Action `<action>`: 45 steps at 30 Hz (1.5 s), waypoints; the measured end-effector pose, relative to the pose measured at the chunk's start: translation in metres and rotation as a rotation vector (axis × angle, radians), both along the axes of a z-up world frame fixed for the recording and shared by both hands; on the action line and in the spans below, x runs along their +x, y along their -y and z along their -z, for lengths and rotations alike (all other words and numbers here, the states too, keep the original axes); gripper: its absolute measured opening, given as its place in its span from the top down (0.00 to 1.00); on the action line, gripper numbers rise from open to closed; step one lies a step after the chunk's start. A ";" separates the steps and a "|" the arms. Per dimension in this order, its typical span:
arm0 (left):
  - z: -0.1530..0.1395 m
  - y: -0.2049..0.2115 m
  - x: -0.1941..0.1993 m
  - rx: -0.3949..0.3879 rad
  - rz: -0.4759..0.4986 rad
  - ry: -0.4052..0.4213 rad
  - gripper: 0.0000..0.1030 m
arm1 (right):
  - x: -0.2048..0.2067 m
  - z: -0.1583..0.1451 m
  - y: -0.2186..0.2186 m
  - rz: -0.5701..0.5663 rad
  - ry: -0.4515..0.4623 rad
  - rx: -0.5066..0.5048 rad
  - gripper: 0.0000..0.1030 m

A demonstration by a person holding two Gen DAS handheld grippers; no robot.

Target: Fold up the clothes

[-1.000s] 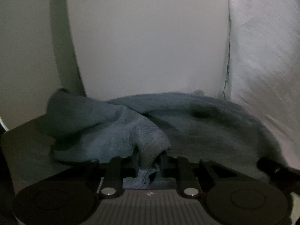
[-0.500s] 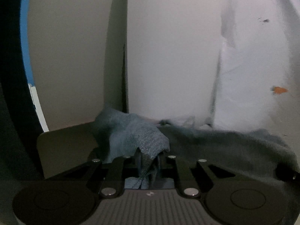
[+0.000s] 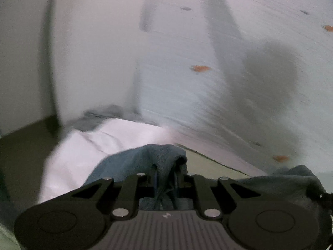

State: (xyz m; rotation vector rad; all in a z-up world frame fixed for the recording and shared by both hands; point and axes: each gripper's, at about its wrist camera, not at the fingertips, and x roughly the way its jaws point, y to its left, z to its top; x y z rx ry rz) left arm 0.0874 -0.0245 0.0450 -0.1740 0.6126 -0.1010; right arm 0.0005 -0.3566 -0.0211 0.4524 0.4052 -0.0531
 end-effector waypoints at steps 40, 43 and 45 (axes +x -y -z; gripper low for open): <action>0.065 0.134 -0.041 -0.261 0.381 -0.309 0.63 | -0.130 0.040 0.184 0.414 -0.216 -0.281 0.59; 0.053 0.129 -0.023 -0.317 0.349 -0.238 0.56 | -0.117 0.042 0.200 0.418 -0.235 -0.277 0.58; 0.051 0.128 -0.005 -0.326 0.321 -0.220 0.52 | -0.107 0.049 0.213 0.423 -0.275 -0.254 0.58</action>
